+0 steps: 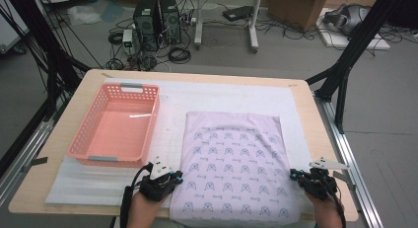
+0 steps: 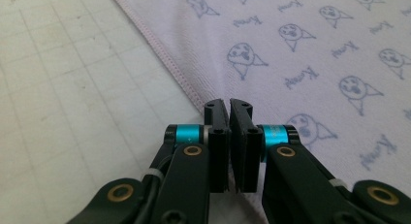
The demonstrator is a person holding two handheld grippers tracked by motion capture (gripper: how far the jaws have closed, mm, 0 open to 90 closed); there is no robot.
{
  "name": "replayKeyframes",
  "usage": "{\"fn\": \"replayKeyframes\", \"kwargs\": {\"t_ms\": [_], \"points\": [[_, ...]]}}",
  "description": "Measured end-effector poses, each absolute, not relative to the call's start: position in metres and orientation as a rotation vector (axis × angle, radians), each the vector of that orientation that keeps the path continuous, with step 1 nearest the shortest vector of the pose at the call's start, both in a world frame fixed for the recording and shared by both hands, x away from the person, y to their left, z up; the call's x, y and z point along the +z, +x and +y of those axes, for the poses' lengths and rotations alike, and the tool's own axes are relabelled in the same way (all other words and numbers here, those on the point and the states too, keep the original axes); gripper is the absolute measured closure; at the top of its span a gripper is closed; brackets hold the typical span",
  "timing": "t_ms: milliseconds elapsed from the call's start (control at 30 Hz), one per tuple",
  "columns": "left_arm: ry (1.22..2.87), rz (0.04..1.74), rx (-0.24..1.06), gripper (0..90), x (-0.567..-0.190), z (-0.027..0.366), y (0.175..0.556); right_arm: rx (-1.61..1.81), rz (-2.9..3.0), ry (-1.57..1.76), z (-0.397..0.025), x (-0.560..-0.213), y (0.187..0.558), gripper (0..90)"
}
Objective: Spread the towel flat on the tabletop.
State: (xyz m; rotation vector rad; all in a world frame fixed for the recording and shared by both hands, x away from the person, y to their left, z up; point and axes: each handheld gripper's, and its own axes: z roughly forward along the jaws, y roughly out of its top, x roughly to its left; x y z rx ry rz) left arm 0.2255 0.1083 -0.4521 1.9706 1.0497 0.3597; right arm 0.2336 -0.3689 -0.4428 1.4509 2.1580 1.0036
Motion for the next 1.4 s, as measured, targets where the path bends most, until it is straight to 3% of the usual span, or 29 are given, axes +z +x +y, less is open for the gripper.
{"fn": "replayKeyframes", "kwargs": {"t_ms": [200,233,300,367,567,667,700,733,967,1033,1067,1267,1400], "points": [[1.962,1.044,0.354,84.4,-0.451,0.119,0.218,0.962,2.143,1.476,-0.379,-0.442,0.226,90.0],[1.943,1.041,0.353,79.4,-0.453,0.12,0.219,0.986,2.135,1.48,-0.381,-0.442,0.225,89.8],[1.901,1.039,0.33,60.9,-0.453,0.121,0.223,1.054,2.101,1.471,-0.384,-0.439,0.224,88.8],[1.858,1.023,0.327,49.8,-0.452,0.121,0.227,1.112,2.077,1.458,-0.383,-0.436,0.225,81.5],[1.763,0.953,0.32,40.2,-0.446,0.117,0.242,1.159,2.121,1.393,-0.364,-0.439,0.229,61.5],[1.746,0.938,0.341,38.5,-0.444,0.115,0.248,1.055,2.18,1.365,-0.352,-0.448,0.233,66.0],[1.742,0.941,0.341,38.5,-0.443,0.115,0.25,1.028,2.168,1.353,-0.35,-0.448,0.233,74.0],[1.742,0.942,0.345,38.5,-0.443,0.116,0.253,1.003,2.178,1.362,-0.35,-0.446,0.233,87.6],[1.747,0.965,0.349,41.5,-0.444,0.117,0.258,0.901,2.213,1.397,-0.362,-0.438,0.225,88.8],[1.748,0.98,0.35,44.7,-0.444,0.115,0.262,0.923,2.213,1.392,-0.363,-0.438,0.224,82.6],[1.743,0.989,0.345,45.4,-0.444,0.114,0.265,0.939,2.202,1.388,-0.364,-0.439,0.223,72.0],[1.739,0.978,0.322,45.1,-0.447,0.107,0.273,1.052,2.112,1.39,-0.373,-0.436,0.219,55.6],[1.714,0.937,0.315,39.4,-0.445,0.107,0.272,1.148,2.047,1.348,-0.378,-0.434,0.219,42.3]]}}
